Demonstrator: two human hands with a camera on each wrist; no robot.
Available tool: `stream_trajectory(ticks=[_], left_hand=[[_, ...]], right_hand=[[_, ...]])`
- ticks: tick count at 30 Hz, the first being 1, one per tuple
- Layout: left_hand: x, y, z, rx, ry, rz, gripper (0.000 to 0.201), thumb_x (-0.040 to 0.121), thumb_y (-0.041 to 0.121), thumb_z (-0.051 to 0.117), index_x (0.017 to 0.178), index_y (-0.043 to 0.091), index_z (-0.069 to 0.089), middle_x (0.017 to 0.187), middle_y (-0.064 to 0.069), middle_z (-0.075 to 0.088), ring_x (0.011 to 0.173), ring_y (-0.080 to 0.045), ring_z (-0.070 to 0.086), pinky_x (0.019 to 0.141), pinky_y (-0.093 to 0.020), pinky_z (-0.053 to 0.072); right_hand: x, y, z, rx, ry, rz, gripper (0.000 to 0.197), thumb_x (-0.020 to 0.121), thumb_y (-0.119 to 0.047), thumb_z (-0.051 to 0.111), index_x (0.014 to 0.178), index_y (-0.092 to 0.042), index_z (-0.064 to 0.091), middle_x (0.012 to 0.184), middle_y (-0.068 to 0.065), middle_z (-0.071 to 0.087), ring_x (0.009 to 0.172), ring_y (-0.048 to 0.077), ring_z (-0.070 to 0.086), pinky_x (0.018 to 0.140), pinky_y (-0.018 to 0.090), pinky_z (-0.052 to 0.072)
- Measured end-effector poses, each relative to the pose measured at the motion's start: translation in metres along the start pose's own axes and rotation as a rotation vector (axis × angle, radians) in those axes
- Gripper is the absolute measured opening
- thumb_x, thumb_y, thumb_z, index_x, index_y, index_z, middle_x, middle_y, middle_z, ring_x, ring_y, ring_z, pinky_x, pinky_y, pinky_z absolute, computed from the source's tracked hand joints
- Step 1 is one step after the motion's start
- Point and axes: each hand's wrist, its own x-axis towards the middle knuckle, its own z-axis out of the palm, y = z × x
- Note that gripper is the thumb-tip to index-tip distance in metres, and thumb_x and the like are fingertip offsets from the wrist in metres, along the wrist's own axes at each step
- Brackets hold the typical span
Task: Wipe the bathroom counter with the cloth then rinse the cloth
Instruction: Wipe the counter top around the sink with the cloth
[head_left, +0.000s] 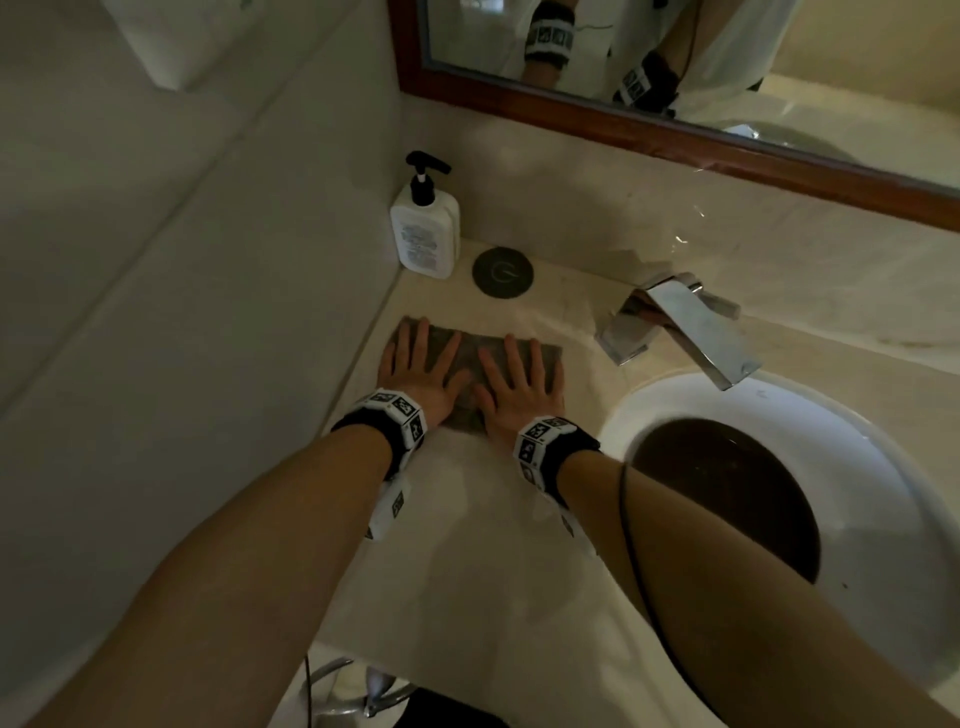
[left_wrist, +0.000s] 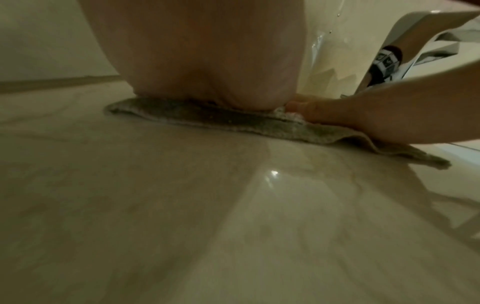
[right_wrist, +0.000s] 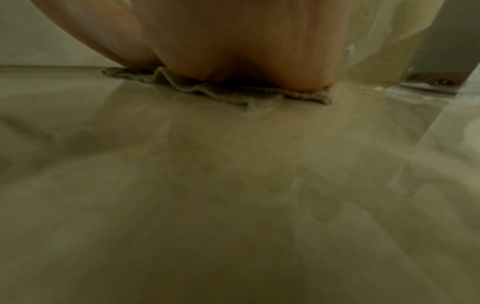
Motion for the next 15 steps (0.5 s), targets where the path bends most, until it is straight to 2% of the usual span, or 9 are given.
stream_trajectory(ticks=[3,10,15], left_hand=[[-0.020,0.002,0.009,-0.023,-0.026,-0.043,0.063,0.096,0.060,0.012,0.150,0.037,-0.013,0.157,-0.008,-0.026,0.143,-0.029,-0.027,0.117,-0.043,-0.015],[-0.066,0.032,0.035,-0.011,0.090,-0.063,0.064,0.097,0.058,0.020,0.152,0.035,-0.005,0.160,-0.014,-0.016,0.146,-0.034,-0.017,0.118,-0.045,-0.011],[-0.091,0.067,0.049,0.018,0.049,-0.046,0.064,0.097,0.059,0.015,0.150,0.036,-0.011,0.158,-0.012,-0.022,0.145,-0.033,-0.022,0.118,-0.047,-0.010]], right_hand=[[-0.012,-0.002,0.002,-0.012,-0.012,-0.024,0.059,0.097,-0.058,0.008,0.152,-0.040,-0.001,0.162,-0.002,-0.012,0.147,0.030,-0.016,0.115,0.055,-0.015],[-0.057,0.020,0.009,0.006,-0.056,-0.089,0.060,0.098,-0.058,0.012,0.153,-0.038,-0.004,0.162,-0.003,-0.015,0.147,0.025,-0.017,0.116,0.049,-0.016],[-0.099,0.046,0.016,0.042,-0.064,-0.049,0.060,0.099,-0.056,0.014,0.153,-0.037,-0.005,0.161,-0.004,-0.017,0.148,0.024,-0.017,0.118,0.046,-0.011]])
